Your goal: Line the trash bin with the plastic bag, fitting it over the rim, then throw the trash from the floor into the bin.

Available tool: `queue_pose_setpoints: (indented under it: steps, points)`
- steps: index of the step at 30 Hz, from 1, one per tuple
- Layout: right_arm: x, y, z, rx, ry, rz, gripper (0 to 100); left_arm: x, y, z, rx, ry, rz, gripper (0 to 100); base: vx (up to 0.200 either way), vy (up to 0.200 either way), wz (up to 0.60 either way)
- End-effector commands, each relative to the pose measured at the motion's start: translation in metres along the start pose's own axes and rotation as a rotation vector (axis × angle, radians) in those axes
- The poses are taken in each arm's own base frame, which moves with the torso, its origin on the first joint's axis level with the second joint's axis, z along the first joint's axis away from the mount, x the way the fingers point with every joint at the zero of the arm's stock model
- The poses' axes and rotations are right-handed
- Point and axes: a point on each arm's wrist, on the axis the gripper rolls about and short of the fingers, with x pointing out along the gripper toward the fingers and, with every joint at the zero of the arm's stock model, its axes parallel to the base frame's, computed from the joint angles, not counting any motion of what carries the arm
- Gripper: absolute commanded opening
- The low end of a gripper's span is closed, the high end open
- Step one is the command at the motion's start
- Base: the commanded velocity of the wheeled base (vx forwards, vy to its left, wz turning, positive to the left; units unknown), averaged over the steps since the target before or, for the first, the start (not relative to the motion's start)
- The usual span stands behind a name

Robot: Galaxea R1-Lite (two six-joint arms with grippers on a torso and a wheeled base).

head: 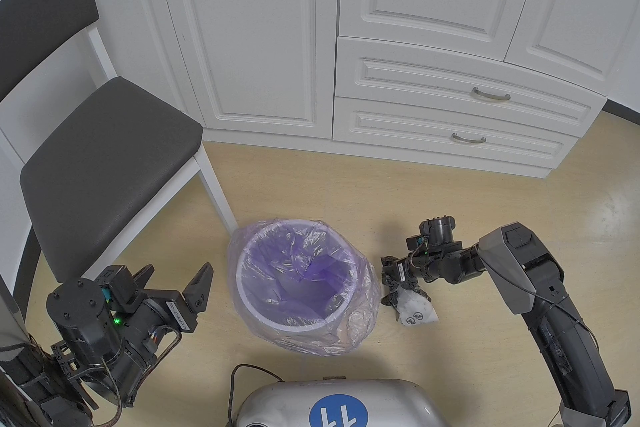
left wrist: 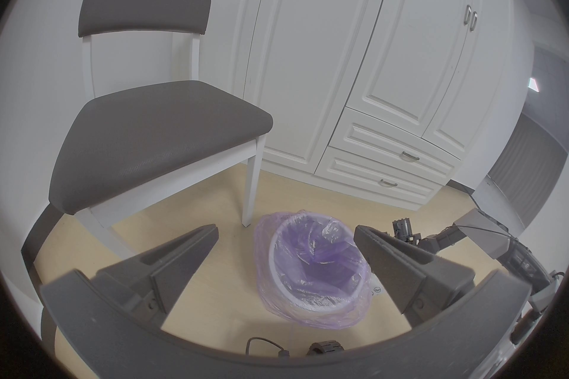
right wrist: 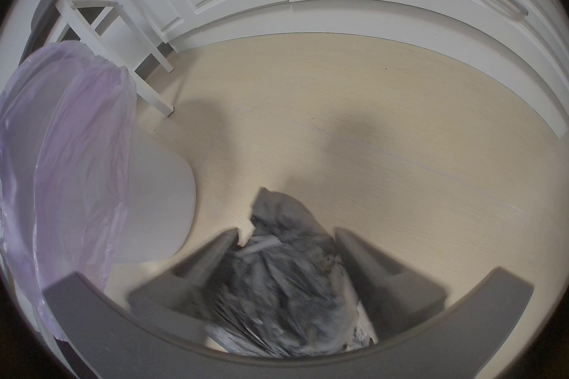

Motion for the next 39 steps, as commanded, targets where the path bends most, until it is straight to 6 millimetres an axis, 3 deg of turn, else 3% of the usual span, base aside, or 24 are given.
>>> queue_pose_setpoints:
  steps: [1, 7, 16, 21, 24, 25, 30, 39]
  points:
    - [-0.001, 0.001, 0.002, -0.002, -0.004, 0.001, 0, -0.002, 0.002, -0.003, 0.01, 0.015, 0.005, 100, 0.0, 0.0, 0.0]
    - [-0.024, -0.002, 0.033, 0.001, -0.033, 0.001, 0, -0.002, 0.002, -0.004, 0.009, 0.024, 0.005, 100, 0.0, 0.0, 0.0]
    - [-0.057, 0.004, 0.058, 0.008, -0.034, 0.003, 0, 0.002, 0.002, -0.01, 0.022, 0.052, 0.008, 100, 0.0, 0.0, 0.0]
    - [-0.105, 0.011, 0.083, 0.071, -0.055, 0.0, 0, 0.009, 0.0, -0.021, 0.094, 0.096, 0.016, 100, 0.0, 0.0, 0.0]
    - [-0.117, 0.014, 0.088, 0.072, -0.055, 0.0, 0, 0.009, 0.0, -0.024, 0.119, 0.107, 0.02, 100, 0.0, 0.0, 0.0]
    - [-0.133, 0.017, 0.092, 0.068, -0.064, -0.001, 0, 0.009, -0.001, -0.024, 0.12, 0.109, 0.016, 100, 0.0, 0.0, 0.0]
    - [-0.165, 0.023, 0.112, 0.047, -0.165, -0.008, 0, 0.007, 0.0, -0.024, 0.094, 0.106, 0.02, 100, 0.0, 0.0, 0.0]
    - [-0.22, 0.049, 0.13, -0.004, -0.298, 0.01, 0, 0.006, 0.0, -0.022, 0.081, 0.094, 0.031, 100, 0.0, 0.0, 0.0]
